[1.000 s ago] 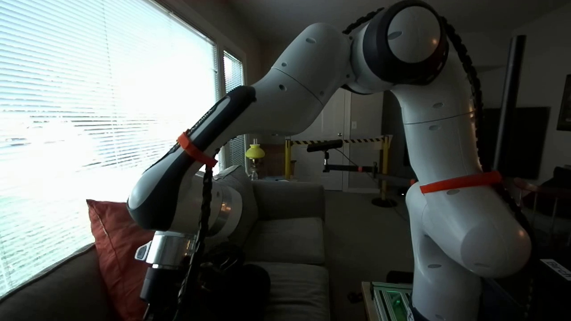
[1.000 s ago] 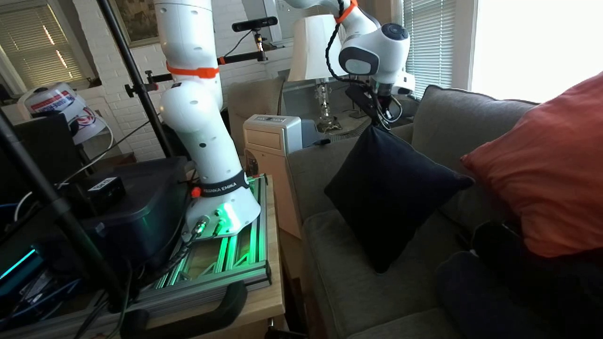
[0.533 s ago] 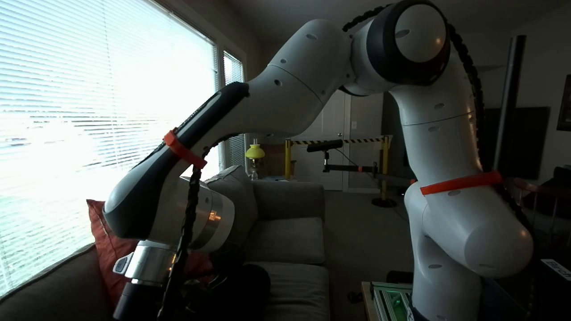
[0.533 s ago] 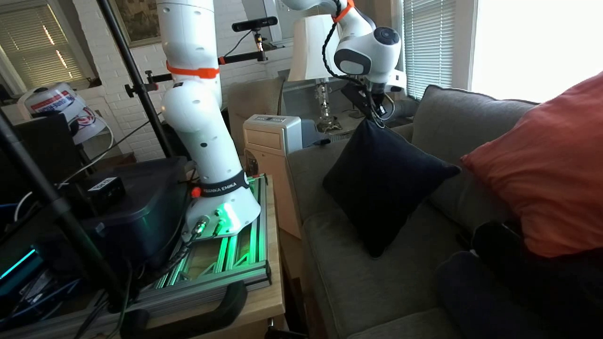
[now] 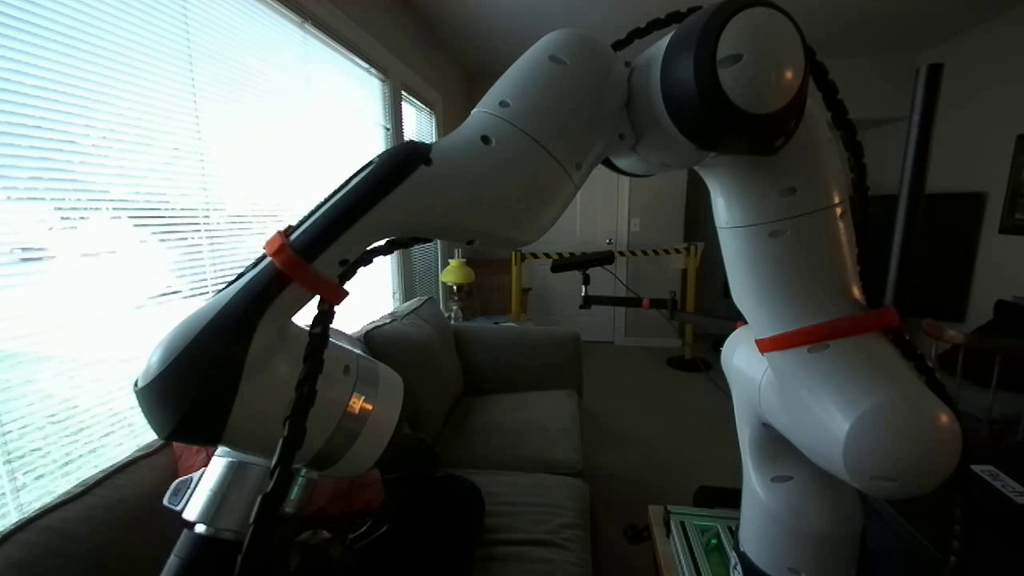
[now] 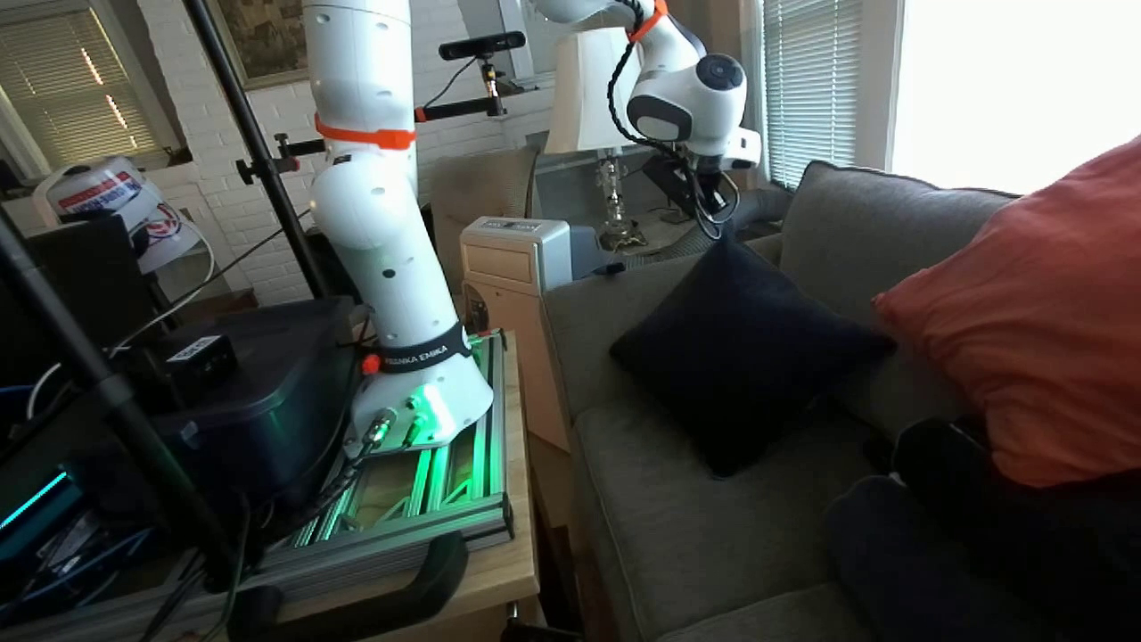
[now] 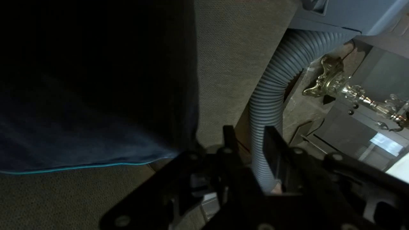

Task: Move the blue and orange pillow to the left

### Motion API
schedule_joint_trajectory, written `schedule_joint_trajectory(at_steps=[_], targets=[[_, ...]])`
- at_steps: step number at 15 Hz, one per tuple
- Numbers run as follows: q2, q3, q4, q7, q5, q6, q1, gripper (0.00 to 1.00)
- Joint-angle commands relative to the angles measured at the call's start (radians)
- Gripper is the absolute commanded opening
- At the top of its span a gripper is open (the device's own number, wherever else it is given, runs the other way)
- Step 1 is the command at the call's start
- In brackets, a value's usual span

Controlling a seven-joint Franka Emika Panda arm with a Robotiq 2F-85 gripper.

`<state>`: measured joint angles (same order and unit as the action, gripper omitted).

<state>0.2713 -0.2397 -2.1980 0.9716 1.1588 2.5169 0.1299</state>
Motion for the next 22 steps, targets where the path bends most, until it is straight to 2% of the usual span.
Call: schedule_joint_trajectory(at_steps=[1, 4, 6, 7, 12, 14, 17, 20, 22], targets=[[0.012, -0.003, 0.021, 0.025, 0.056, 0.047, 0.024, 0.6], [-0.001, 0.009, 0.025, 0.004, 0.06, 0.058, 0.025, 0.84], [-0.014, 0.031, 0.017, -0.008, 0.039, 0.105, 0.018, 0.98], [-0.023, 0.047, 0.007, -0.011, 0.022, 0.157, 0.016, 1.0], [0.006, 0.147, -0.013, -0.048, -0.043, 0.399, -0.002, 1.0], [0.038, 0.174, 0.009, -0.022, -0.018, 0.47, -0.012, 0.99], [0.092, 0.208, 0.039, -0.013, -0.037, 0.554, -0.013, 1.0], [0.171, 0.271, 0.058, -0.068, -0.1, 0.691, 0.029, 1.0], [0.226, 0.346, 0.056, -0.127, -0.14, 0.749, 0.087, 1.0]])
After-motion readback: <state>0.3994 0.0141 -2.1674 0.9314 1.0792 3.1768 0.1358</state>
